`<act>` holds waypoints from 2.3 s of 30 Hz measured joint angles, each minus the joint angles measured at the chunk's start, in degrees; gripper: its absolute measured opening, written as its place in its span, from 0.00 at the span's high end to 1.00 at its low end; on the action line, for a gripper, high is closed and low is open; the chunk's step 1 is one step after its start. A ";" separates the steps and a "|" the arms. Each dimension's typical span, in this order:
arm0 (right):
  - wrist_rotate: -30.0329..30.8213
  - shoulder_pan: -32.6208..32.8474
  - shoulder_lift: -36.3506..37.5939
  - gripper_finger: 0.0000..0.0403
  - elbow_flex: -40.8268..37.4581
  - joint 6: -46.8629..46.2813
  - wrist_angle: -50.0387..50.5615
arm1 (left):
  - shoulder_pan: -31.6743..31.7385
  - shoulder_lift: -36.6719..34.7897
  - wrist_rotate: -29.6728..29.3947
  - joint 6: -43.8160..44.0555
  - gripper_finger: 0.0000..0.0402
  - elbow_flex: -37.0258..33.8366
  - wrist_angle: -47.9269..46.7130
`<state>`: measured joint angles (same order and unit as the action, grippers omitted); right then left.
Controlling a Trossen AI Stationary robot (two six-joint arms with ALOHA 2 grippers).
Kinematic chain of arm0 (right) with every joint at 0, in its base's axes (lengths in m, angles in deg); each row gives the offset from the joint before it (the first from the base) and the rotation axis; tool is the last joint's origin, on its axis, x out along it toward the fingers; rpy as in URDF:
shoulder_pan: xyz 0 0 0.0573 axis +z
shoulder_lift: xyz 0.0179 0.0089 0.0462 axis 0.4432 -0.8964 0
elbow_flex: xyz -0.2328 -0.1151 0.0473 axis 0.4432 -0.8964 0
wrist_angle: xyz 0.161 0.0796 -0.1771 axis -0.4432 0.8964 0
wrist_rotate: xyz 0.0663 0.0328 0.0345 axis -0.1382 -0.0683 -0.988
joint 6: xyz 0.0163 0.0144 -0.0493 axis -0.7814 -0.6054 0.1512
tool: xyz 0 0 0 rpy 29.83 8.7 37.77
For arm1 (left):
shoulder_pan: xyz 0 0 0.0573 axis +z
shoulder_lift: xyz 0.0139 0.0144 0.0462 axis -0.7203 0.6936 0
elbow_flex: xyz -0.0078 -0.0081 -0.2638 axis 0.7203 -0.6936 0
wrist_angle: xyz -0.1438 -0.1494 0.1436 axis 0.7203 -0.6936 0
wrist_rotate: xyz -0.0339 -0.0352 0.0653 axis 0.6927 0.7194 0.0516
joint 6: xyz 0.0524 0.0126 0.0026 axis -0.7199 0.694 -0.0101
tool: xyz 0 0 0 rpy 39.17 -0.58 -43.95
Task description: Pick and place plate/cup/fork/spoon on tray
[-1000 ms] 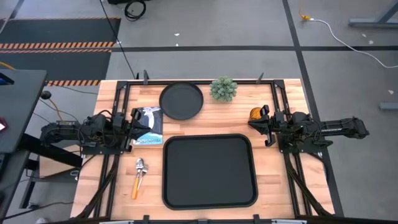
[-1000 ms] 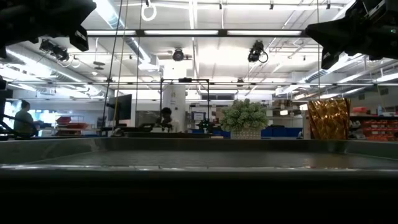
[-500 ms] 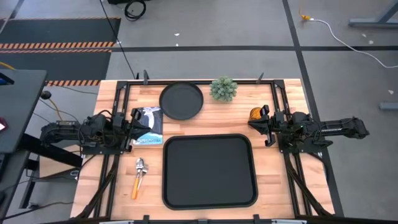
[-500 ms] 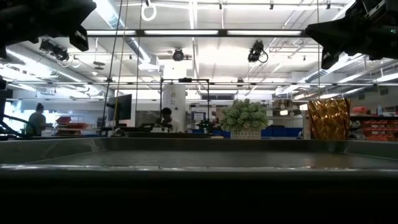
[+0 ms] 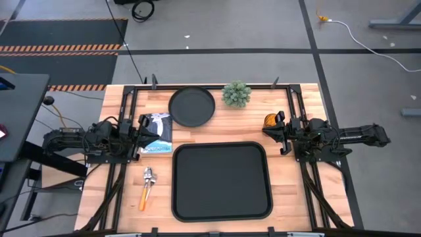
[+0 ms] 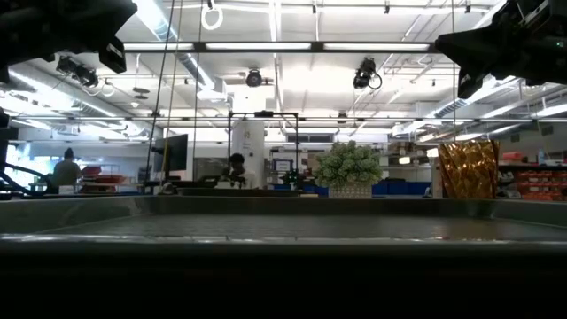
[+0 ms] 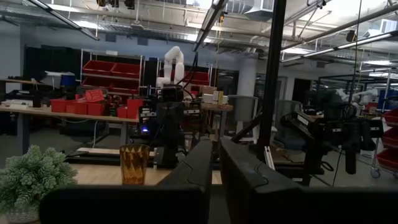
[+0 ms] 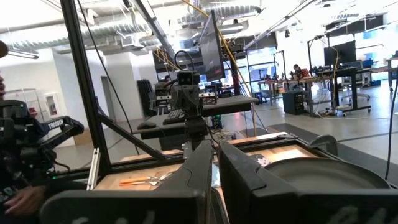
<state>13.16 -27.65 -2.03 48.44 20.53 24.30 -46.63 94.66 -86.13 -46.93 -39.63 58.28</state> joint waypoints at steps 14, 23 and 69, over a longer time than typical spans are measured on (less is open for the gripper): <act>0.00 0.00 0.01 0.91 -0.02 0.00 0.02 | 0.01 0.02 0.00 0.02 0.91 0.00 0.00; 0.01 0.01 0.00 0.91 -0.01 0.00 0.01 | 0.02 0.02 0.00 0.02 0.91 0.00 0.00; 2.66 0.00 0.02 0.91 0.00 -4.35 -4.78 | 0.02 0.00 -4.70 6.96 0.91 0.02 1.59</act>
<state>15.82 -27.65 -2.01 48.44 16.17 19.52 -46.62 94.66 -90.83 -39.98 -39.61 59.87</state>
